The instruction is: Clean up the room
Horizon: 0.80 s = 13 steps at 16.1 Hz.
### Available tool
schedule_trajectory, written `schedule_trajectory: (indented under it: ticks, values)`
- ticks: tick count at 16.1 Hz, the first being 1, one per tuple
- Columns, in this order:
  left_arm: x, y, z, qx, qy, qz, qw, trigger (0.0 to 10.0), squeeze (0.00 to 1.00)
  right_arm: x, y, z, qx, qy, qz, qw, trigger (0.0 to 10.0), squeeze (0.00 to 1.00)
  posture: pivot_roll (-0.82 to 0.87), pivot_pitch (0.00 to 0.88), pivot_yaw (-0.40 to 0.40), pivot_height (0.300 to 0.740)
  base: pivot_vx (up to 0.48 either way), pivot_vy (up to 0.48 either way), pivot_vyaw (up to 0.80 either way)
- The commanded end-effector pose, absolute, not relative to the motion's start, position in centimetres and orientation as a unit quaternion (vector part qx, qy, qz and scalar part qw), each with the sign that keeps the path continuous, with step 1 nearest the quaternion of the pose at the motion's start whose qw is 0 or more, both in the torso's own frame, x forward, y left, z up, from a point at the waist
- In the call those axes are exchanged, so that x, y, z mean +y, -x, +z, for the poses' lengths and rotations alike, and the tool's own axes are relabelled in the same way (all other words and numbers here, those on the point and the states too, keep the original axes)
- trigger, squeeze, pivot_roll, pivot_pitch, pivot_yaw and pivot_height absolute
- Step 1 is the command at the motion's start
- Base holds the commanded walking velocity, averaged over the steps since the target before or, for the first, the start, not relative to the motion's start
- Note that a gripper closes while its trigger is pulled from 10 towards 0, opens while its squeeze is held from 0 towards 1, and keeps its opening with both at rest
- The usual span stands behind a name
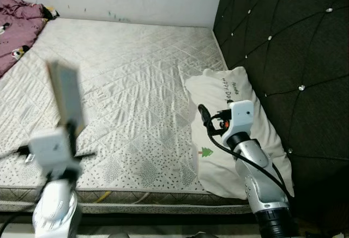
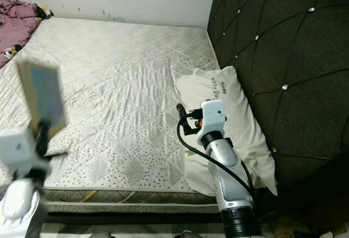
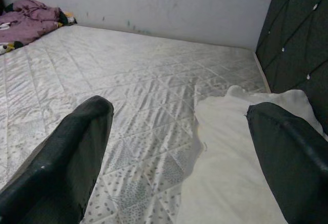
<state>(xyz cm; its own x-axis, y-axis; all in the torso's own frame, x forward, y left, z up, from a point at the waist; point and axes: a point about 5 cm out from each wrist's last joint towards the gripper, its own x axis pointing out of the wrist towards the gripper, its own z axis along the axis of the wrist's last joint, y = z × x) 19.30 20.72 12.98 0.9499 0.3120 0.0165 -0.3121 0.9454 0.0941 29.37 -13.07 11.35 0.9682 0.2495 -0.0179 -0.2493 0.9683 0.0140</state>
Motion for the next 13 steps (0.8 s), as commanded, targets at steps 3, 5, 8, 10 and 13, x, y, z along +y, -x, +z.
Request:
schedule_trajectory:
  ticks: [3,5,8,10,13]
  values:
    - [19.8,-19.5,15.8,-0.077,-0.101,0.101,0.987,10.0,0.00,-12.9,-29.4,11.9,0.007,-0.004,0.131,0.991,10.0,0.00,0.10,0.041,-0.065,0.740,0.000,0.000,0.00]
    - [19.6,-19.2,15.8,-0.073,-0.098,0.094,0.988,10.0,0.00,-12.5,-29.5,12.3,0.006,-0.004,0.131,0.991,10.0,0.00,0.10,0.039,-0.065,0.740,0.000,0.000,0.00]
    - [19.9,-19.0,15.5,-0.060,-0.081,0.113,0.988,10.0,0.00,-12.9,-29.4,12.0,0.021,-0.004,0.112,0.994,10.0,0.00,0.10,0.039,-0.065,0.740,0.000,0.000,-0.22]
    - [20.0,-19.3,15.4,-0.057,-0.050,0.124,0.989,10.0,0.00,-13.1,-29.4,11.8,0.023,-0.002,0.107,0.994,10.0,0.00,0.10,0.039,-0.060,0.740,0.000,0.000,-0.80]
    - [19.3,-19.7,15.6,-0.061,-0.070,0.118,0.989,10.0,0.00,-13.0,-29.5,12.1,0.019,0.001,0.105,0.994,10.0,0.00,0.10,0.033,-0.058,0.740,0.000,0.000,-0.21]
